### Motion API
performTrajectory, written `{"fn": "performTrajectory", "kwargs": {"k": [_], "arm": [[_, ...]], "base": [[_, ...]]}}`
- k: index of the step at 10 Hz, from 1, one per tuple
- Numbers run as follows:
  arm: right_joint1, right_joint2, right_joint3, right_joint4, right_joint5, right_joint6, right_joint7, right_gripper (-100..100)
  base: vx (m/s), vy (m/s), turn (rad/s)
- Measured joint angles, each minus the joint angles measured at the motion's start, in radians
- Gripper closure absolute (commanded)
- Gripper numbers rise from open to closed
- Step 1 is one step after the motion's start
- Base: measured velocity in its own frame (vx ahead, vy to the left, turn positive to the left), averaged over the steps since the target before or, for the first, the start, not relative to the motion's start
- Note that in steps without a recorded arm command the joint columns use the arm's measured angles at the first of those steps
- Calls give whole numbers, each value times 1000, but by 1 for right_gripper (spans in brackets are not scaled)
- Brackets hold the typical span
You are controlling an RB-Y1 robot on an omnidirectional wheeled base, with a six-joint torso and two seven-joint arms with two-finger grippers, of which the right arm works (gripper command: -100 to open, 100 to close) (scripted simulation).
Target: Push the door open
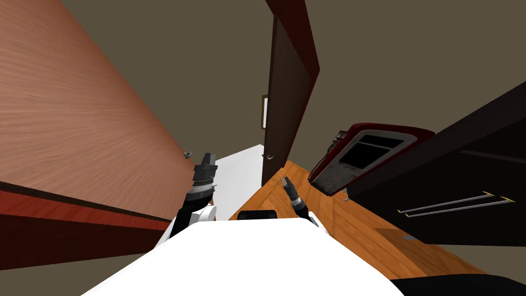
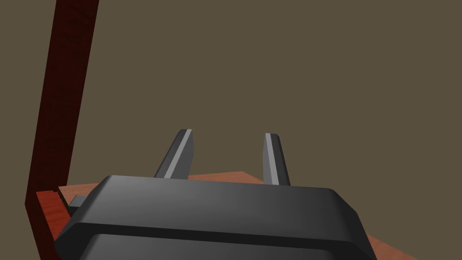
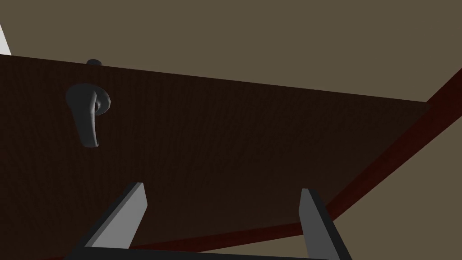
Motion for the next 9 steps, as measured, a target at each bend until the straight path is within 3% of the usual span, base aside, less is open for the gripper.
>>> {"fn": "performTrajectory", "kwargs": {"k": [9], "arm": [[-42, -50, 15, 190, 62, -107, -70, -100]], "base": [[107, 4, -3]]}}
